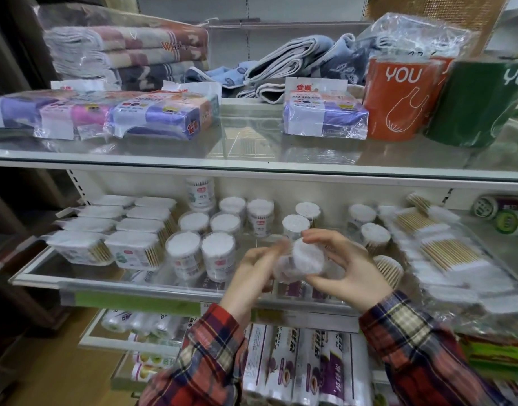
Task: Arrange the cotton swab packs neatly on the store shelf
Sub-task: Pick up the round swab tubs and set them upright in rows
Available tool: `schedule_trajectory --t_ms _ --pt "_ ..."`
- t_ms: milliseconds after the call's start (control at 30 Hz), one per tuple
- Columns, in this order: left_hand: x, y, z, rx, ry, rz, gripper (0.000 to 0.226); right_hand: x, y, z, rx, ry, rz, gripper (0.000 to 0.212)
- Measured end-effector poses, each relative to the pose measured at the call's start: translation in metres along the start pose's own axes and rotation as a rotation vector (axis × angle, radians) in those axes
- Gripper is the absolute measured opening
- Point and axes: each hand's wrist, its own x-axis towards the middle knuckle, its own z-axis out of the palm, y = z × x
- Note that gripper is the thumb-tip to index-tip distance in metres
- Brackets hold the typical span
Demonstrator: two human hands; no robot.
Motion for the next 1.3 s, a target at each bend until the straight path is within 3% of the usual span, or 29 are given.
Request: schedule_trajectory --t_ms 100,233,300,433,533,633,833,967,1167,1300 --pt "0.002 -0.001 0.006 0.076 0.038 -0.004 0.08 0.004 -0.002 0.001 -0.055 -0.054 -0.069 0.056" --pt "0.009 -0.011 0.006 -0.1 -0.032 -0.032 0.093 0.0 -0.003 0.004 0.019 -0.078 -0.034 0.057" --pt "0.009 -0.016 0.005 -0.193 -0.042 -0.004 0.083 -0.003 -0.003 0.004 0.129 -0.022 0.06 0.057" --pt "0.009 -0.017 0.004 -0.209 -0.021 0.138 0.08 -0.001 -0.009 0.001 0.421 0.232 0.386 0.028" --pt "0.008 -0.018 0.003 -0.161 -0.082 0.27 0.088 0.0 -0.013 -0.001 0.668 0.144 0.661 0.044" --pt "0.009 -0.021 0.004 -0.105 -0.163 0.347 0.093 -0.004 -0.018 0.004 0.699 0.022 0.753 0.055" --pt "0.012 -0.032 0.003 0.026 -0.155 0.394 0.087 -0.007 -0.025 0.01 0.987 -0.062 0.807 0.045" --pt "0.01 -0.032 0.0 0.104 -0.149 0.401 0.088 -0.01 -0.022 0.014 1.027 -0.038 0.766 0.046" --pt "0.003 -0.025 -0.008 0.205 -0.128 0.414 0.097 -0.011 -0.013 0.018 0.877 0.079 0.687 0.051" --pt "-0.008 -0.016 -0.01 0.181 -0.033 0.42 0.072 -0.007 -0.013 0.014 0.644 0.122 0.602 0.061"
